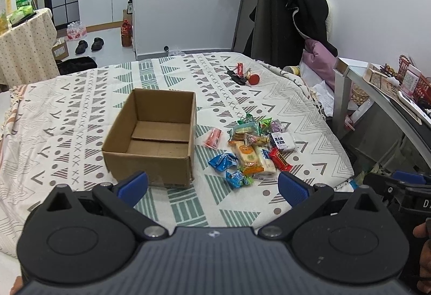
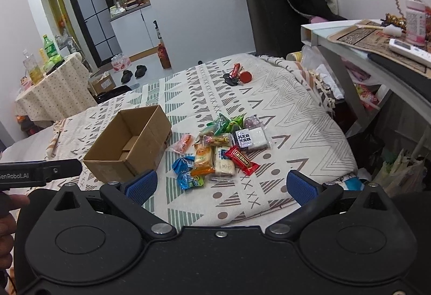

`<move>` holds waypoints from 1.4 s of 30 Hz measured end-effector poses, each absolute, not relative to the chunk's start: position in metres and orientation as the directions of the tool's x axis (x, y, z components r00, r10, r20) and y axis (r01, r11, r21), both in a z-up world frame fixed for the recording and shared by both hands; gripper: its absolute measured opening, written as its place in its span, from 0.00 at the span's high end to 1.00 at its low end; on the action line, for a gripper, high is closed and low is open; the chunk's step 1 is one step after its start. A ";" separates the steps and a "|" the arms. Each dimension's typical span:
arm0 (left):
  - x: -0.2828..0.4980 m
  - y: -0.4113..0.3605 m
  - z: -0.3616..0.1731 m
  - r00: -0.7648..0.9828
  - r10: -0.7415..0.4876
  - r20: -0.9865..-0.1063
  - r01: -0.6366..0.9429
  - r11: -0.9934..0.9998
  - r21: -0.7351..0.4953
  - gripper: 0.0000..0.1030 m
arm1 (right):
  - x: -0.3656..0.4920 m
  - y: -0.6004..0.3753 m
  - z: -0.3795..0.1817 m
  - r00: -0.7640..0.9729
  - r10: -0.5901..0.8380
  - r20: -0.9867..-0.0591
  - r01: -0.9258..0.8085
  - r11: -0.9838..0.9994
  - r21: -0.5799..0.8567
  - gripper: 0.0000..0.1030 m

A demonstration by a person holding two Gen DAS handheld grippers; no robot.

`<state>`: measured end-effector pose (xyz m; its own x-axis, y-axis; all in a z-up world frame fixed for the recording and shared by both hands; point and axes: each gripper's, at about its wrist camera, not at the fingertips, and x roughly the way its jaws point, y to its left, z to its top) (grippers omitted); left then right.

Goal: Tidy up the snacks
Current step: 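Grasp the blue candy with the left tool while the right tool grasps the red chocolate bar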

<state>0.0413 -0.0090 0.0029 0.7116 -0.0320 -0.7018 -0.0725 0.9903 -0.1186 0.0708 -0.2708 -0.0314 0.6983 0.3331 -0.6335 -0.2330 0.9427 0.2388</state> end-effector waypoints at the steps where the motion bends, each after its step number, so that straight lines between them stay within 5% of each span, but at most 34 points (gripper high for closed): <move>1: 0.046 -0.010 0.000 0.709 -0.034 -0.704 -0.074 0.990 -0.122 0.01 | 0.074 -0.271 -0.034 0.693 0.340 -0.636 -0.234 0.940 0.247 0.00; 8: 0.073 -0.019 -0.019 0.694 -0.085 -0.715 -0.063 0.982 -0.177 0.03 | 0.100 -0.273 -0.052 0.668 0.354 -0.655 -0.235 0.935 0.266 0.02; 14: 0.100 -0.028 -0.038 0.665 -0.108 -0.739 -0.056 0.979 -0.194 0.06 | 0.126 -0.278 -0.070 0.613 0.369 -0.699 -0.207 0.929 0.308 0.14; 25: 0.139 -0.045 -0.075 0.594 -0.123 -0.795 -0.077 0.975 -0.208 0.33 | 0.165 -0.290 -0.096 0.570 0.343 -0.746 -0.161 0.937 0.309 0.19; 42: 0.181 -0.046 -0.126 0.518 -0.107 -0.849 -0.111 0.975 -0.190 0.46 | 0.213 -0.276 -0.139 0.498 0.367 -0.785 -0.170 0.930 0.327 0.31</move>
